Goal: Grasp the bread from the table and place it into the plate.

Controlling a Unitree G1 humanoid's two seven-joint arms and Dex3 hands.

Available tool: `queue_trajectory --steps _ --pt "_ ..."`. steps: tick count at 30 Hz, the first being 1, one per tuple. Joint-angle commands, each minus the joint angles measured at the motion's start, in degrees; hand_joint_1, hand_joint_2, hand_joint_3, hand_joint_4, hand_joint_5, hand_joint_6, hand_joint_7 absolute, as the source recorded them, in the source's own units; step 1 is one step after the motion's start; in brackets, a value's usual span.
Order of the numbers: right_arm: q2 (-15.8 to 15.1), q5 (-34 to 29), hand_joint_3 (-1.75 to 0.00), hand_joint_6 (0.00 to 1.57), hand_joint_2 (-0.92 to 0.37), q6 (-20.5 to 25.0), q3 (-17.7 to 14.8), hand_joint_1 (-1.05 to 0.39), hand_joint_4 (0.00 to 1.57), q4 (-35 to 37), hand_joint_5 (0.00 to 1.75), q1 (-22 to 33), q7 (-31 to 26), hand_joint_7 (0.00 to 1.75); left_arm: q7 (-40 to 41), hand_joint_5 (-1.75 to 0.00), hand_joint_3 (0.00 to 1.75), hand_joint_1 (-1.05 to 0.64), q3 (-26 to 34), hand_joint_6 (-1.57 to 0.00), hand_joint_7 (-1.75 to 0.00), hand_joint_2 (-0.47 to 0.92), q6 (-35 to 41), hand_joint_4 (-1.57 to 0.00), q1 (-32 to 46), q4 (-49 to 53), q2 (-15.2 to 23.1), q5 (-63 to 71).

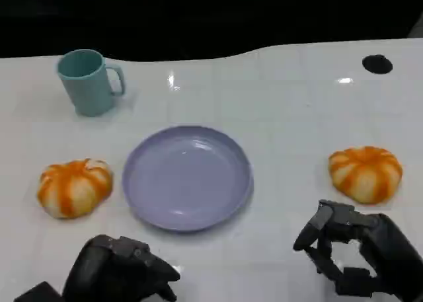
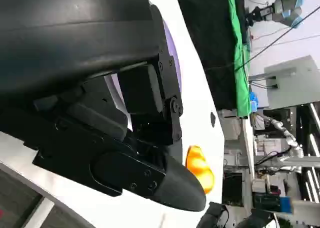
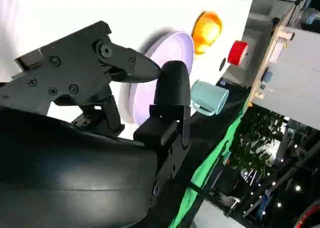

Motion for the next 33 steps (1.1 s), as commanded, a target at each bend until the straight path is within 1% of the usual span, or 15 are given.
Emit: queue_trajectory --steps 1,14,21,27,30,31,32,33 --pt "-0.5 -0.4 -0.78 0.75 -0.71 -0.3 -0.7 -0.22 0.78 -0.2 1.66 0.2 -0.3 1.32 0.5 -0.83 0.01 -1.05 0.7 -1.50 -0.25 0.92 -0.3 -1.30 -0.3 0.4 0.5 -0.2" --pt "-0.5 -0.3 -0.79 0.75 -0.71 -0.2 -0.6 -0.23 0.77 -0.3 1.66 0.3 -0.1 1.34 0.6 -0.87 0.01 -1.05 0.8 -1.49 -0.27 0.92 -1.2 -1.28 -0.4 0.9 0.5 0.2" --pt "-0.5 -0.2 -0.78 0.75 -0.71 -0.1 -0.6 -0.23 0.78 -0.4 1.67 0.3 -0.1 1.35 0.4 -0.89 0.00 -1.05 0.8 -1.49 -0.28 0.91 -0.4 -1.28 -0.3 0.7 0.5 -0.1" --pt "-0.5 0.0 -0.77 0.74 -0.72 -0.4 -0.6 -0.23 0.77 -0.1 1.64 0.3 0.1 1.34 0.1 -0.89 0.00 -1.05 0.8 -1.48 -0.29 0.90 -0.5 -1.27 -0.4 1.0 0.5 -0.3" --pt "0.0 2.2 -0.67 0.76 -0.77 0.3 -0.7 -0.21 0.79 -0.2 1.56 0.4 1.1 1.26 -0.1 -0.90 0.00 -1.05 0.8 -1.48 -0.29 0.90 -0.6 -1.27 -0.6 1.2 0.4 -0.5" --pt "0.0 2.9 -0.58 0.76 -0.81 0.3 -0.8 -0.21 0.79 -0.2 1.53 0.3 1.4 1.20 0.1 -0.90 0.00 -1.05 0.8 -1.48 -0.29 0.90 -0.3 -1.27 -0.5 1.0 0.4 -0.5" --pt "0.1 3.3 -0.43 0.75 -0.87 0.2 -0.9 -0.21 0.75 -0.2 1.42 0.2 1.6 1.07 0.2 -0.90 0.00 -1.05 0.8 -1.48 -0.30 0.90 0.0 -1.27 -0.5 0.9 0.4 -0.4" --pt "-0.1 2.5 -0.37 0.74 -0.89 -0.6 -1.1 -0.22 0.74 0.0 1.38 0.0 1.1 1.01 0.2 -0.90 0.00 -1.05 0.8 -1.48 -0.30 0.90 -0.1 -1.27 -0.5 0.9 0.4 -0.3"
